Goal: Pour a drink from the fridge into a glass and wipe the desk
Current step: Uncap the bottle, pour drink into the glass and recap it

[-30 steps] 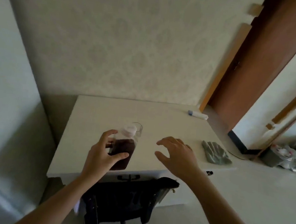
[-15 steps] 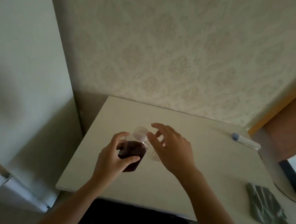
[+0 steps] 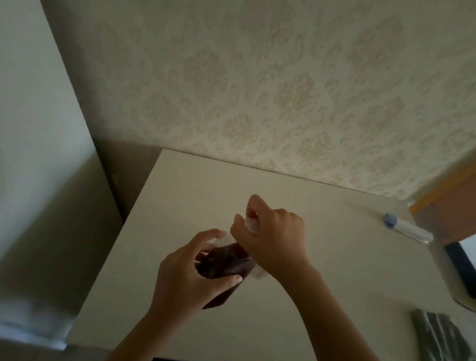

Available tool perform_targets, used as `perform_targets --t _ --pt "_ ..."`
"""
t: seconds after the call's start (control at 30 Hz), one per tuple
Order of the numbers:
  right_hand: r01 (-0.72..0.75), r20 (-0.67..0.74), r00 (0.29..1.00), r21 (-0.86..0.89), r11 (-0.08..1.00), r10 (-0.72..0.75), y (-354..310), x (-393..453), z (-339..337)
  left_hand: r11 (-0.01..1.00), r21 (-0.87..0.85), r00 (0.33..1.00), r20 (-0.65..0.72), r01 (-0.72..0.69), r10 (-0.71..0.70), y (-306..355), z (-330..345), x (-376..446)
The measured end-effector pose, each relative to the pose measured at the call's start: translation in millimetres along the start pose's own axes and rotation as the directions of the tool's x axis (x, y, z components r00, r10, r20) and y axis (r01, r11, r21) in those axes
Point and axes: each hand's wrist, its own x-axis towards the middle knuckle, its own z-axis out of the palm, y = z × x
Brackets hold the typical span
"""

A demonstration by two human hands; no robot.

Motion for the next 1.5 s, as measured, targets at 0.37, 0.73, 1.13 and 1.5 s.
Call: perform_targets --t 0.37,0.73,1.13,1.5 --pt "0.475 -0.040 0.877 0.206 0.855 -0.478 9 -12 -37 0.938 -0.310 0.952 0.301 0.156 -0.059 18 -15 -6" --pt "0.051 0.140 0.989 0.031 0.998 -0.055 39 -26 -42 0.995 0.094 0.996 0.082 -0.023 0.015 41 7 -11" --pt "0.298 0.009 0.952 0.225 0.928 -0.307 36 -37 -46 0.963 -0.245 0.980 0.189 0.109 -0.063 36 9 -16" --pt "0.371 0.179 0.889 0.255 0.893 -0.421 40 -38 -64 0.952 -0.263 0.943 0.326 0.158 -0.066 34 1 -17"
